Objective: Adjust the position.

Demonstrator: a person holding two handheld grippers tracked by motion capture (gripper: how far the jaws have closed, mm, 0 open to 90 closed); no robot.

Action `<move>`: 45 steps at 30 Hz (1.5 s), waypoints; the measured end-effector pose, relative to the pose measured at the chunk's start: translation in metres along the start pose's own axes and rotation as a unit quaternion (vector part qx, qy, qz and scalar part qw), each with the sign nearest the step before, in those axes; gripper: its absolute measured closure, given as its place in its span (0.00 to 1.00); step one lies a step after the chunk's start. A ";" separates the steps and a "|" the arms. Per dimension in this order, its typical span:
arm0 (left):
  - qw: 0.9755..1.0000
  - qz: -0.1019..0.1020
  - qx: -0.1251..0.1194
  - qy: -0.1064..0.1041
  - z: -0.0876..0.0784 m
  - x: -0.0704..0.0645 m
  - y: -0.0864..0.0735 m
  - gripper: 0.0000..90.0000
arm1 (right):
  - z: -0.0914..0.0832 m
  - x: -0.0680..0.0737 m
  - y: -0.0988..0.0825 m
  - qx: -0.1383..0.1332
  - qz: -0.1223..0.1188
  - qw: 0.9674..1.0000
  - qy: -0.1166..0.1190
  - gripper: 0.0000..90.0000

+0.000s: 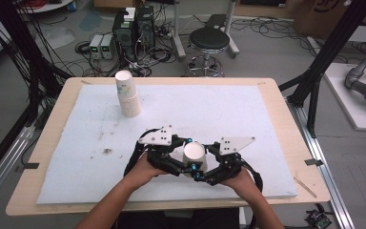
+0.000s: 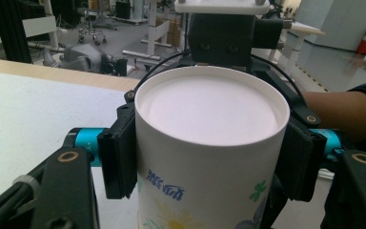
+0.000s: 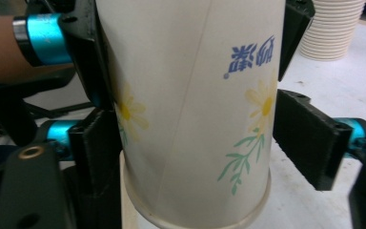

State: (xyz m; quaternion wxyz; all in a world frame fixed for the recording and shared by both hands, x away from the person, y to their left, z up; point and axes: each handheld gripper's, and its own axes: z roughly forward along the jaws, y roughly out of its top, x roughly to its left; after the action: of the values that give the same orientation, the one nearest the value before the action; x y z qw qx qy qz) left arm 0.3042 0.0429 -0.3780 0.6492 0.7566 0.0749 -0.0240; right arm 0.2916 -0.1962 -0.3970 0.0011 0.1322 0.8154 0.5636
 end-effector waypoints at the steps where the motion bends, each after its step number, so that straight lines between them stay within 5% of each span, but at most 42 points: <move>1: 1.000 -0.001 -0.002 0.001 0.000 0.000 0.000 0.37 | 0.000 -0.001 -0.001 -0.003 0.001 1.000 0.005 0.28; 8: 1.000 0.003 0.000 -0.002 -0.001 0.000 0.000 0.38 | -0.001 -0.002 -0.002 -0.006 0.006 1.000 0.020 0.35; 11: 1.000 -0.005 0.006 0.015 -0.003 -0.001 0.001 0.22 | -0.003 -0.002 -0.001 -0.003 -0.002 1.000 0.019 0.37; 20: 0.999 0.001 0.041 0.034 -0.029 -0.002 0.002 0.15 | -0.003 -0.001 0.005 0.056 -0.030 0.998 -0.002 0.38; 28: 0.995 0.010 0.087 0.042 -0.034 -0.003 0.005 0.16 | 0.002 0.000 0.020 0.114 -0.054 0.992 -0.010 0.38; 36: 0.992 0.012 0.123 0.035 -0.033 0.000 0.010 0.16 | 0.007 -0.002 0.031 0.163 -0.053 0.985 -0.005 0.38; 45: 0.987 0.018 0.155 0.029 -0.030 0.001 0.010 0.17 | 0.017 0.003 0.040 0.218 -0.083 0.973 -0.003 0.38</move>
State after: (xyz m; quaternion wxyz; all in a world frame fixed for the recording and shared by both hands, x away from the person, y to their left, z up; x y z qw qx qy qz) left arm 0.3047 0.0707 -0.3636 0.5221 0.8496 0.0750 -0.0016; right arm 0.3000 -0.1668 -0.3658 0.0210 0.0630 0.9266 0.3702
